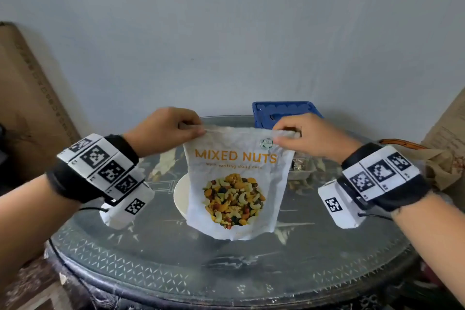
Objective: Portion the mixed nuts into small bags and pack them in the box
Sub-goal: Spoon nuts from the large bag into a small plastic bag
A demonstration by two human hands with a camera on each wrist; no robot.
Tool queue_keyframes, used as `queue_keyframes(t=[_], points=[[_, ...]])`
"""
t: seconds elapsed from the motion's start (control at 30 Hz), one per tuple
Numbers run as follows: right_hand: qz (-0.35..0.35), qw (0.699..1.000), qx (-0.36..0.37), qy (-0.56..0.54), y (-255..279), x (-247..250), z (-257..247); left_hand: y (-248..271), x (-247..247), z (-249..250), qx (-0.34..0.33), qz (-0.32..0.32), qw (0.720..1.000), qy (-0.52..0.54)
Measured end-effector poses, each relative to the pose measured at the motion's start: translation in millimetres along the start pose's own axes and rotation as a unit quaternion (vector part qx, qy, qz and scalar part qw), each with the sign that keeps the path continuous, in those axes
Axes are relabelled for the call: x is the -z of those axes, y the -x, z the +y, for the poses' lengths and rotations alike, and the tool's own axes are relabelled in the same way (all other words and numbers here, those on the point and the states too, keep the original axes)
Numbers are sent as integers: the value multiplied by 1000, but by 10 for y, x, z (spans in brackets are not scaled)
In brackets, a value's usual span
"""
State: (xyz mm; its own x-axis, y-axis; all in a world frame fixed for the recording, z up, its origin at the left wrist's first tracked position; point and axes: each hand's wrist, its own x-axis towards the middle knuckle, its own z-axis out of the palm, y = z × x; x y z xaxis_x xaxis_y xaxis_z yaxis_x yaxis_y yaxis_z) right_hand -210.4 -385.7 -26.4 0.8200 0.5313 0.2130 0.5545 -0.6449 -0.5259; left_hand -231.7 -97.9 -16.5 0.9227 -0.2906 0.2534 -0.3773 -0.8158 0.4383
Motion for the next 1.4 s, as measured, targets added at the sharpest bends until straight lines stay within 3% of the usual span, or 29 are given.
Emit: queue_keyframes(t=[0.13, 0.3, 0.47, 0.77, 1.03, 1.4], points=[[117, 991, 29, -55, -522, 375, -117, -386, 426, 71, -3, 86, 996, -26], [186, 981, 19, -43, -1299, 488, 55, -1045, 564, -165, 29, 117, 991, -55], [197, 977, -32, -75, -1875, 289, 461, -1639, 380, -598, 64, 124, 989, -52], [169, 978, -115, -46, -2683, -409, 1405, -2395, -384, -1482, 128, 51, 988, -65], [170, 973, -141, -59, -2888, -767, 1843, -2605, -824, -1789, 144, 30, 988, -41], [110, 974, -174, -99, -2609, -690, 1706, -2382, -831, -1685, 113, 55, 992, -13]])
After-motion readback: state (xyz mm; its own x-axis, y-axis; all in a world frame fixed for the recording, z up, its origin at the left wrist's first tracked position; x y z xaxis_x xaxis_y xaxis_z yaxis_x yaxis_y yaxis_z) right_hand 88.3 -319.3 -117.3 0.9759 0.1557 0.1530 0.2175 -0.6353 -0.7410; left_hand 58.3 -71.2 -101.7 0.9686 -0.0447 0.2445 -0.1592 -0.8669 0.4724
